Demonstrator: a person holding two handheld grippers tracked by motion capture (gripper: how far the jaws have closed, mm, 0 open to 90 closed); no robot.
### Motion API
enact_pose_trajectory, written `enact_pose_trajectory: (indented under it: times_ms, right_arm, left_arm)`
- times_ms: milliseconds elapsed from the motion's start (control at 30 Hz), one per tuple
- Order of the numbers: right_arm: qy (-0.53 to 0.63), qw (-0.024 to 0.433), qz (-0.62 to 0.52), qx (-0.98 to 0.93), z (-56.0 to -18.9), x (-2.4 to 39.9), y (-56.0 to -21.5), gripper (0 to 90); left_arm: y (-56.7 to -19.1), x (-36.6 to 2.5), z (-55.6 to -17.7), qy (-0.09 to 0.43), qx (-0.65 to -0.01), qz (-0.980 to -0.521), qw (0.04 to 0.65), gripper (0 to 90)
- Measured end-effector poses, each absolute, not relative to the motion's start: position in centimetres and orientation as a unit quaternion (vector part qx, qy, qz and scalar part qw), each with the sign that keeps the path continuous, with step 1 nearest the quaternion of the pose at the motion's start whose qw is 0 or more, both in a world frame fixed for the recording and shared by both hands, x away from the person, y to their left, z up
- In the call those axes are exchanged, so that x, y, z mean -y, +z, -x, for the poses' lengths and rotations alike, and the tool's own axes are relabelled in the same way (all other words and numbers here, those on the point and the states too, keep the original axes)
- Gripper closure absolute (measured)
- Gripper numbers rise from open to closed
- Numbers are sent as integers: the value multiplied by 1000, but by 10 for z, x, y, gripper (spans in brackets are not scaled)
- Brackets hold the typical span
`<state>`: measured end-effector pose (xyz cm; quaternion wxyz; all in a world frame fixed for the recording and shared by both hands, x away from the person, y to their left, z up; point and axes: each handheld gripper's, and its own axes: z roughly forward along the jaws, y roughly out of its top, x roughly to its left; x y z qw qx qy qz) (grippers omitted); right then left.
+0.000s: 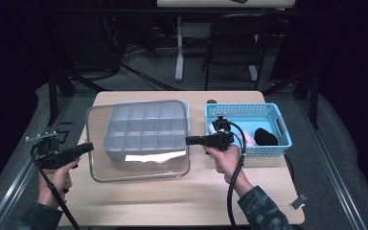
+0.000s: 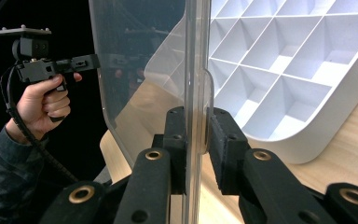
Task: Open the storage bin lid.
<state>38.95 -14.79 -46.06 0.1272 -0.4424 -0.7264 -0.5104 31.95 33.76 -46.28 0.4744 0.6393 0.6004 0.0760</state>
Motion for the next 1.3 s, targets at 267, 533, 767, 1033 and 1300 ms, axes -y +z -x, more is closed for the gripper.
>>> enact_pose_trajectory:
  times_ms: [267, 533, 767, 1033, 1300]
  right_arm:
    - [-510, 134, 445, 724, -379, 149, -464, 779]
    - [-511, 139, 444, 723, -371, 147, -465, 781]
    - [-511, 145, 445, 721, -364, 143, -471, 781]
    - [-505, 153, 448, 722, -356, 139, -482, 781]
    - [-502, 164, 450, 720, -347, 135, -492, 782]
  left_arm:
    - [-460, -338, -309, 79, -595, -643, 476, 673]
    - [-464, -342, -302, 74, -597, -641, 477, 672]
    - [-470, -346, -291, 66, -602, -643, 470, 673]
    - [-479, -349, -281, 64, -606, -644, 462, 673]
    - [-483, -353, -271, 64, -608, -644, 459, 671]
